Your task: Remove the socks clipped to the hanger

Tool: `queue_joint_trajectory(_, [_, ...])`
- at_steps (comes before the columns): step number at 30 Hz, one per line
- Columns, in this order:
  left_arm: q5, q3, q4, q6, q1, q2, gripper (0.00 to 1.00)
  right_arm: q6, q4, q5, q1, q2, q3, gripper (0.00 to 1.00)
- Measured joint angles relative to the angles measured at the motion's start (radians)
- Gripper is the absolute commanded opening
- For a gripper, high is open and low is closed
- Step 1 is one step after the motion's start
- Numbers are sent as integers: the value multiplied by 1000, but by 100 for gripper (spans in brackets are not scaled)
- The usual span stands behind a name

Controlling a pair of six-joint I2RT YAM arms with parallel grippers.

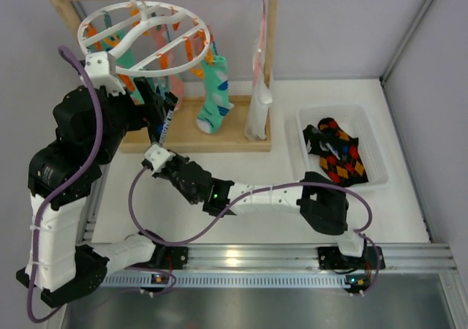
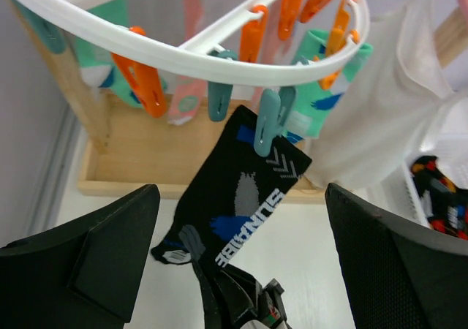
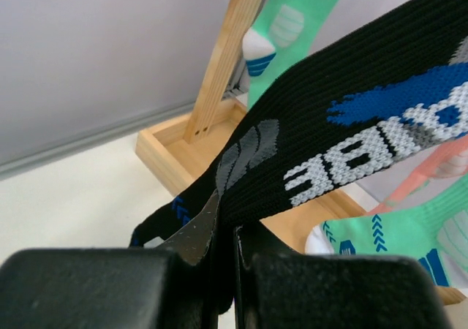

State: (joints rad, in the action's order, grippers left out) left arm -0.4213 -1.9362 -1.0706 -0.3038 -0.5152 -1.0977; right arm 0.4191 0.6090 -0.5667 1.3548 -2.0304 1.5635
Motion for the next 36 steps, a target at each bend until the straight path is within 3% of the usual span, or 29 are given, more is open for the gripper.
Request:
queue_joint_trajectory(9, [-222,-34,-9,66,-5,-101,96,25,-100,-11,4,-117,161,0])
queue_joint_trajectory(17, [-462,-34,-13,98,-156,-259,95,33,-126,-11,5,-148,193,0])
queue_joint_trajectory(28, [-687,-33,-14,97,-184,-298,74,31,-124,12,5,-153,190,0])
queue_joint_trajectory(31, [-709,-29,-14,88,-184,-298,64,26,-118,23,5,-149,176,0])
queue_joint_trajectory(36, [-717,-26,-13,69,-163,-305,63,22,-114,38,5,-144,152,0])
